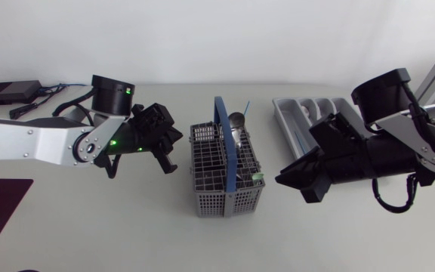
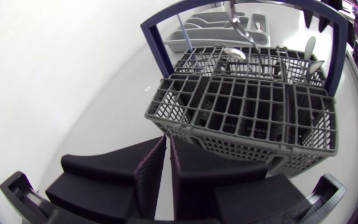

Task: Unload the cutlery basket into the drawer organizer.

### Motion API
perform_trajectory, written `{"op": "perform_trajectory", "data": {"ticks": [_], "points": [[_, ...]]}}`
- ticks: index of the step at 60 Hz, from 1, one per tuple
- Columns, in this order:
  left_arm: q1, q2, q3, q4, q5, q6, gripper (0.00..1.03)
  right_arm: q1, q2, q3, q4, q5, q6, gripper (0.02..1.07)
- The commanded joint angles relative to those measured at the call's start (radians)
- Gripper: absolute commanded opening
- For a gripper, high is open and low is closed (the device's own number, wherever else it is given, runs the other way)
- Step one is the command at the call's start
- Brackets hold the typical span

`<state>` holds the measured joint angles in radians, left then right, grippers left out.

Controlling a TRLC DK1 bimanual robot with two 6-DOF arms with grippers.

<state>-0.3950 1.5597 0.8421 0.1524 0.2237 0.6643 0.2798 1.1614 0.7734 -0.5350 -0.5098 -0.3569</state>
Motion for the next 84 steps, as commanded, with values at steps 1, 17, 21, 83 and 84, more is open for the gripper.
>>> {"op": "perform_trajectory", "data": {"ticks": [1, 17, 21, 83, 84], "points": [[-0.021, -0.07, -0.057, -0.011, 0.003, 0.027, 0.2, -0.011, 0.004, 0.03, -0.008, 0.004, -0.085, 0.51], [-0.064, -0.191, -0.124, -0.054, 0.003, 0.057, 0.2, 0.07, 0.086, 0.075, -0.01, 0.074, -0.297, 0.52], [-0.077, -0.219, -0.132, -0.071, 0.003, 0.064, 0.2, 0.099, 0.106, 0.076, -0.01, 0.08, -0.34, 0.55], [-0.177, -0.386, -0.195, -0.159, -0.02, 0.087, 0.2, 0.217, 0.153, 0.098, 0.119, 0.267, -0.49, 0.49], [-0.177, -0.389, -0.192, -0.163, -0.02, 0.089, 0.2, 0.217, 0.153, 0.098, 0.118, 0.267, -0.49, 0.49]]}}
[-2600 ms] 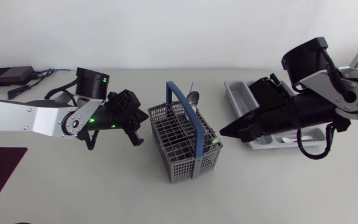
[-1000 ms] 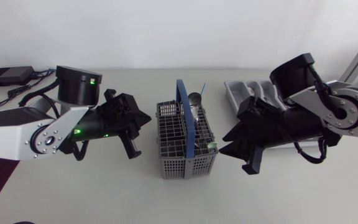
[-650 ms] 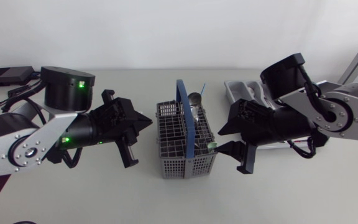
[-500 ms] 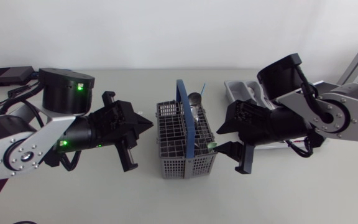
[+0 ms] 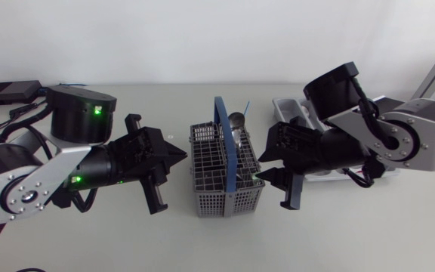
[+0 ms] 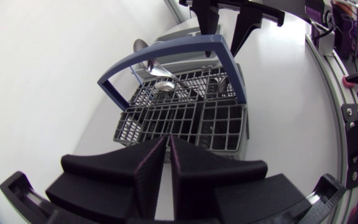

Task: Unload the cutlery basket into the drawer organizer.

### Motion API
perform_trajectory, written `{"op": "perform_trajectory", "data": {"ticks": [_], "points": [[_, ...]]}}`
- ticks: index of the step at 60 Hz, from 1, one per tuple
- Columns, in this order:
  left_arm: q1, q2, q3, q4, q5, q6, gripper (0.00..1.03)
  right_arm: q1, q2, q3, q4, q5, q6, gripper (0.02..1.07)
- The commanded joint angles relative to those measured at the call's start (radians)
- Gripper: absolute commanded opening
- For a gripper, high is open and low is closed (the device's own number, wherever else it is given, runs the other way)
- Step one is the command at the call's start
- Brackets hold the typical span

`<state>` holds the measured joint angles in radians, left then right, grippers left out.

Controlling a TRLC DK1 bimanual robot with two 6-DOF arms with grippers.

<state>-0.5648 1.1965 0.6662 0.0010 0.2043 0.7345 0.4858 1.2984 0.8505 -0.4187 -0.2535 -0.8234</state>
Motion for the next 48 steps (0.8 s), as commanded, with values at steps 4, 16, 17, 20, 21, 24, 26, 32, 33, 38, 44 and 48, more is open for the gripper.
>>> {"op": "perform_trajectory", "data": {"ticks": [4, 16, 17, 20, 21, 24, 26, 32, 33, 38, 44, 48], "points": [[-0.01, -0.029, -0.008, -0.019, 0.0, 0.019, 0.2, 0.013, 0.016, 0.021, 0.001, 0.013, -0.023, 0.49], [-0.056, -0.084, 0.053, -0.108, -0.02, 0.019, 0.2, 0.011, -0.016, 0.016, -0.019, 0.017, -0.017, 0.5], [-0.066, -0.09, 0.064, -0.124, -0.028, 0.019, 0.2, 0.011, -0.025, 0.013, -0.022, 0.017, -0.017, 0.52], [-0.101, -0.109, 0.099, -0.164, -0.045, 0.014, 0.2, 0.01, -0.051, 0.005, -0.025, 0.017, -0.011, 0.6], [-0.113, -0.11, 0.113, -0.179, -0.048, 0.013, 0.2, 0.008, -0.059, 0.002, -0.028, 0.017, -0.01, 0.62], [-0.152, -0.114, 0.147, -0.213, -0.065, 0.002, 0.2, 0.007, -0.082, -0.005, -0.035, 0.017, -0.003, 0.64], [-0.202, -0.112, 0.176, -0.237, -0.094, -0.003, 0.2, 0.002, -0.106, -0.019, -0.04, 0.016, 0.001, 0.66], [-0.326, -0.083, 0.24, -0.282, -0.16, -0.017, 0.2, -0.021, -0.171, -0.067, -0.042, 0.014, 0.006, 0.69], [-0.339, -0.077, 0.248, -0.286, -0.167, -0.017, 0.2, -0.027, -0.182, -0.074, -0.042, 0.014, 0.007, 0.69], [-0.382, -0.008, 0.283, -0.297, -0.183, -0.015, 0.2, -0.061, -0.232, -0.113, -0.048, 0.007, 0.01, 0.71], [-0.395, 0.071, 0.302, -0.292, -0.183, 0.005, 0.2, -0.098, -0.289, -0.149, -0.055, -0.012, 0.013, 0.72], [-0.408, 0.124, 0.325, -0.289, -0.183, 0.016, 0.2, -0.11, -0.326, -0.179, -0.065, -0.018, 0.021, 0.72]]}}
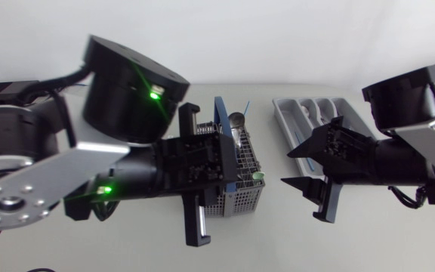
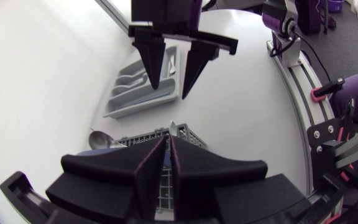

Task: Unload the cutlery basket into the drawer organizer.

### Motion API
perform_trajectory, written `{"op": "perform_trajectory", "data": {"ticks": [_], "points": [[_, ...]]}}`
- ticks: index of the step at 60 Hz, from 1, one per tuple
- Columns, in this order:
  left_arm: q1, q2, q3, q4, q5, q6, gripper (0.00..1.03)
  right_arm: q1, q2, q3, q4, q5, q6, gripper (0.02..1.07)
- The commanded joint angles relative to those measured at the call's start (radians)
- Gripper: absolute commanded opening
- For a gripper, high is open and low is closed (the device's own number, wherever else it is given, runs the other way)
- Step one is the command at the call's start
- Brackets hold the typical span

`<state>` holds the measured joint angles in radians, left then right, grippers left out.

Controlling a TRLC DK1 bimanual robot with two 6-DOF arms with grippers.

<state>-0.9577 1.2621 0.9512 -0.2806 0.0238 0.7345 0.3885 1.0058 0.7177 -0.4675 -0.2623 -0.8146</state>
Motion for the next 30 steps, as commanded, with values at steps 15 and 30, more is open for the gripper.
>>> {"op": "perform_trajectory", "data": {"ticks": [15, 30], "points": [[-0.026, 0.218, 0.124, -0.006, -0.004, 0.057, 0.2, -0.03, -0.105, -0.153, -0.007, -0.037, 0.035, 0.72], [-0.019, 0.33, 0.202, -0.015, -0.035, 0.091, 0.32, -0.028, -0.141, -0.182, -0.011, -0.037, 0.038, 0.74]]}}
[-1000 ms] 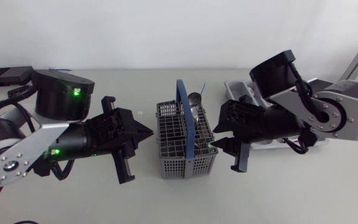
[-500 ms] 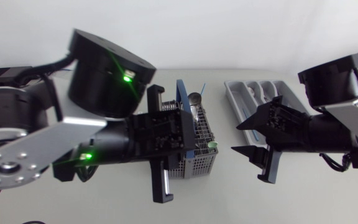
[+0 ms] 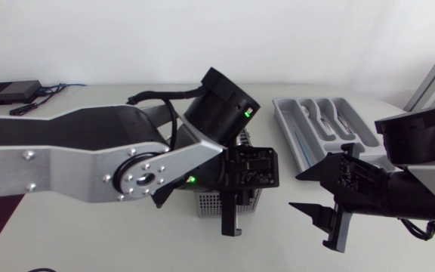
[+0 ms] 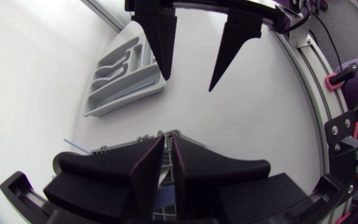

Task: Unload the cutlery basket into the drawer organizer.

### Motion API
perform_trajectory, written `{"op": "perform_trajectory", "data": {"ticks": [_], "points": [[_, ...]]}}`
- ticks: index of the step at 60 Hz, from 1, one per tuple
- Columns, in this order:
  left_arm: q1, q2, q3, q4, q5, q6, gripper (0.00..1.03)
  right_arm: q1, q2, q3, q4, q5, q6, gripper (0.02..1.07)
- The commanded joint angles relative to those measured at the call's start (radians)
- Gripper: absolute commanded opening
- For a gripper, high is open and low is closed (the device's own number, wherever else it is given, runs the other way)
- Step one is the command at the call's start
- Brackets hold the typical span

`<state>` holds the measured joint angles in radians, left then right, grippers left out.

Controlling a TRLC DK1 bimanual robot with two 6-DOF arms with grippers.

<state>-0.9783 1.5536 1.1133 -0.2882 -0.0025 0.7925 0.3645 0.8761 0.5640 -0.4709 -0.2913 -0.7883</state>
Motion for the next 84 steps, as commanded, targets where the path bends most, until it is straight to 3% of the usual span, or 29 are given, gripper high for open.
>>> {"op": "perform_trajectory", "data": {"ticks": [1, 7, 13, 15, 37, 52, 70, 84], "points": [[0.001, 0.046, 0.045, -0.008, -0.011, 0.034, 0.32, -0.004, -0.014, -0.032, -0.008, -0.009, 0.012, 0.74], [0.001, 0.074, 0.068, -0.02, -0.016, 0.039, 0.43, -0.01, -0.023, -0.039, -0.008, -0.022, 0.012, 0.74], [0.001, 0.095, 0.088, -0.028, -0.024, 0.045, 0.45, -0.013, -0.031, -0.049, -0.009, -0.031, 0.012, 0.74], [0.003, 0.111, 0.102, -0.031, -0.031, 0.047, 0.5, -0.015, -0.04, -0.056, -0.009, -0.032, 0.012, 0.74], [-0.003, 0.148, 0.149, -0.111, -0.119, 0.082, 0.51, -0.018, -0.078, -0.07, -0.026, -0.045, 0.011, 0.74], [0.0, 0.128, 0.141, -0.14, -0.129, 0.091, 0.51, -0.029, -0.088, -0.082, -0.029, -0.058, 0.004, 0.74], [-0.031, 0.218, 0.238, -0.227, -0.197, 0.099, 0.51, -0.038, -0.121, -0.098, -0.041, -0.063, -0.003, 0.74], [-0.037, 0.243, 0.263, -0.241, -0.205, 0.096, 0.23, -0.044, -0.135, -0.105, -0.046, -0.075, -0.008, 0.74]]}}
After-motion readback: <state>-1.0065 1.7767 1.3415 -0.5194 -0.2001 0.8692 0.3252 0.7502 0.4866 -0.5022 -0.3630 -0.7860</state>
